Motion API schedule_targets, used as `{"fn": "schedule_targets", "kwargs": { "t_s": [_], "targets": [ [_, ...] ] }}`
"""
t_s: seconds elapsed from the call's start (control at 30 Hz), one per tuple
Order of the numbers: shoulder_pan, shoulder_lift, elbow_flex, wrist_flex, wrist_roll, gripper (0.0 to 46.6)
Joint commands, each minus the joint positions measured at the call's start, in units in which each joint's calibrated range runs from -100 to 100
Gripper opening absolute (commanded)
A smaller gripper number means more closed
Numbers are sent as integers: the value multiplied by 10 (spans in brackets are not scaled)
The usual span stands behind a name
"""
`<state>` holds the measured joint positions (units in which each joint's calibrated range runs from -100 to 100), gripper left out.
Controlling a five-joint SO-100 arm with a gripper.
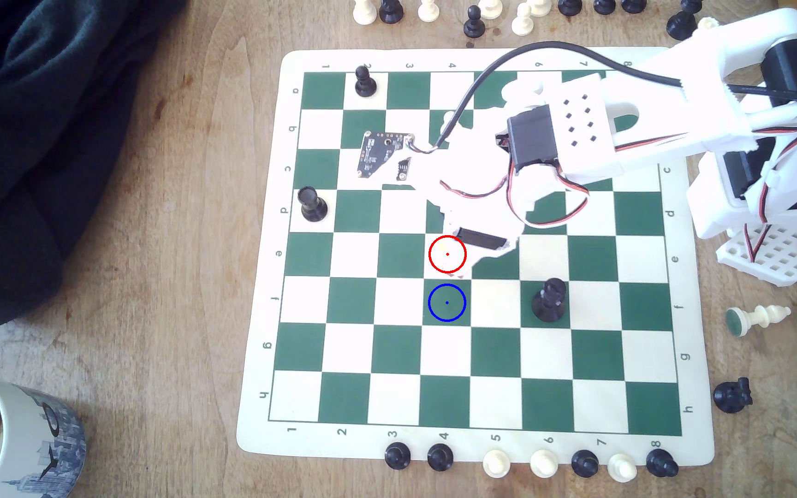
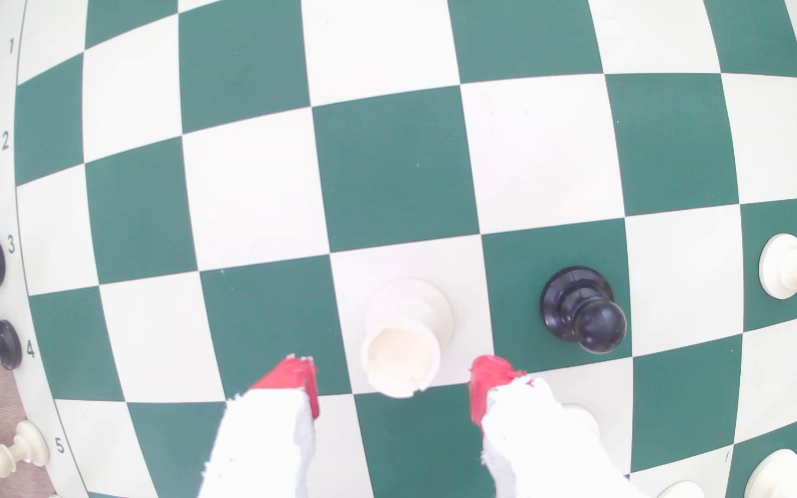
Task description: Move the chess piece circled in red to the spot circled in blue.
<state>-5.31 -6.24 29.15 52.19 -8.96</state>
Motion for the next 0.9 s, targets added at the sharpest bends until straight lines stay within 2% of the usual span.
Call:
{"fn": "schedule_targets", "kwargs": {
  "t_s": [0.0,0.7,0.87],
  "targets": [
    [2,-2,-51,-13,1,167],
    [-4,25,-55,-45,-2,134],
    [-8,27,-56,-44,0,97]
  ]
}}
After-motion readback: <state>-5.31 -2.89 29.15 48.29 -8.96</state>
